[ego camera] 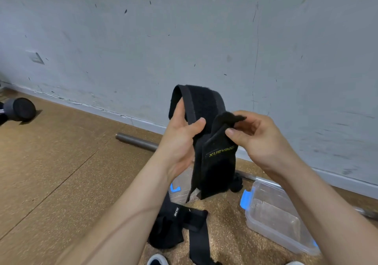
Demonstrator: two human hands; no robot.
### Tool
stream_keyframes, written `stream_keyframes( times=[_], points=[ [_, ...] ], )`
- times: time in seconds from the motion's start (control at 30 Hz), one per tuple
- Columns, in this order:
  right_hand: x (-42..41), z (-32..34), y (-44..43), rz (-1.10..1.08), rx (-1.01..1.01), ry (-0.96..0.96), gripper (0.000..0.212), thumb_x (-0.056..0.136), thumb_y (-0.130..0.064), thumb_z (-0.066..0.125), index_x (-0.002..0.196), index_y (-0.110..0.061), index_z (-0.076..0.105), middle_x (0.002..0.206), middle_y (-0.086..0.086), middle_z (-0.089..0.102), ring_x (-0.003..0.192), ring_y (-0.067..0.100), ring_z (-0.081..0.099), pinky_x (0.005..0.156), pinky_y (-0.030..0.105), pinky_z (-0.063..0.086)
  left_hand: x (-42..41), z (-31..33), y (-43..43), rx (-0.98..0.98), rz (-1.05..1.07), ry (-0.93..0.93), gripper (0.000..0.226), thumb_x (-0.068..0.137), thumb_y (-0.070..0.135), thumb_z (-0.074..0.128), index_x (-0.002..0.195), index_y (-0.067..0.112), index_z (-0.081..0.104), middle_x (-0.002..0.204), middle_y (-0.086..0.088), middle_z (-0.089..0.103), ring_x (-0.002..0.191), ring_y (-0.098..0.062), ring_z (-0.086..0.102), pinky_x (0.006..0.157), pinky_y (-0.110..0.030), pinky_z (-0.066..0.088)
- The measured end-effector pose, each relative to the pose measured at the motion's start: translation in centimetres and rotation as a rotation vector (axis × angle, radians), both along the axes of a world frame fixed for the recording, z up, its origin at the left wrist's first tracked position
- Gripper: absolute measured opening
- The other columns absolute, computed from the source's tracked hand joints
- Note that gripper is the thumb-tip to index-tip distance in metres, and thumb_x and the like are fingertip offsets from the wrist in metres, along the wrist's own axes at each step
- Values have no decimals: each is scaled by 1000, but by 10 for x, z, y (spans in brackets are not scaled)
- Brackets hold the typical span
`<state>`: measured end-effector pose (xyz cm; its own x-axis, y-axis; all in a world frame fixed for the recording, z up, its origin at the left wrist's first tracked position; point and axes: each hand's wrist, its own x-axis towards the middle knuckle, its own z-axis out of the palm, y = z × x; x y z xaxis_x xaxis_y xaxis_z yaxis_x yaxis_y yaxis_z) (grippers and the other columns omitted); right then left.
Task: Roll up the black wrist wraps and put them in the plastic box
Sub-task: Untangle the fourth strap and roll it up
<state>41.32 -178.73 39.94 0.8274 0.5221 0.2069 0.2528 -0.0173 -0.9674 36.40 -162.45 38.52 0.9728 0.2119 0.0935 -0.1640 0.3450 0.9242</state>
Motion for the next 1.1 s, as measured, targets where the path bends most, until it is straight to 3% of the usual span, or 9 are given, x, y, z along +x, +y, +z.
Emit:
stream_keyframes(
  times=[0.2,0.3,0.37,0.53,0.73,0.87,0.97,1.1],
  points=[
    [3,-2,5,-85,-23,-92,39,89,9,61,83,-28,70,81,-15,70,89,3,65,82,19,53,-1,1,-5,24,-37,-61,63,100,-9,40,149,31,37,123,-11,65,113,-28,64,92,-40,53],
    [0,-4,9,-95,57,-40,32,91,13,56,89,-17,68,93,7,69,94,15,65,76,19,56,0,3,-8,-29,-47,-71,61,100,-6,36,150,29,36,124,-9,65,109,-22,66,87,-33,55],
    [0,-6,12,-133,89,-20,33,91,12,57,89,-19,67,98,17,66,95,20,65,75,20,57,1,3,-11,-41,-49,-70,57,102,-2,34,151,26,36,127,-8,64,110,-20,65,87,-32,55],
    [0,-6,14,-199,70,-86,33,91,3,61,87,-28,68,89,-1,70,87,2,64,79,16,54,0,-1,-13,55,-30,-42,58,103,3,34,152,34,34,140,-4,59,127,-22,58,107,-43,45],
    [0,-6,13,-234,-26,-177,34,94,-4,60,85,-36,62,88,-10,68,83,-12,59,72,1,43,-2,-2,-14,176,1,-20,56,101,15,40,151,40,33,140,3,59,129,-21,56,113,-53,38],
    [-1,-6,12,-242,-49,-197,35,94,-5,60,87,-39,61,91,-12,68,87,-8,60,73,2,44,-2,0,-16,249,7,-56,54,101,16,41,151,34,35,142,3,56,133,-19,52,115,-52,35],
    [2,-8,12,-296,-40,-207,23,90,-5,65,94,-27,66,92,-4,69,88,4,61,78,10,48,-5,1,-18,250,-3,-71,63,96,5,51,152,29,34,135,-7,61,123,-24,59,107,-47,46],
    [6,-12,14,-346,-41,-175,17,88,-5,69,105,-6,67,91,3,67,79,5,58,76,12,48,-6,-5,-24,310,70,-69,74,90,3,59,153,30,31,140,-2,58,129,-21,56,111,-51,41]
  ],
)
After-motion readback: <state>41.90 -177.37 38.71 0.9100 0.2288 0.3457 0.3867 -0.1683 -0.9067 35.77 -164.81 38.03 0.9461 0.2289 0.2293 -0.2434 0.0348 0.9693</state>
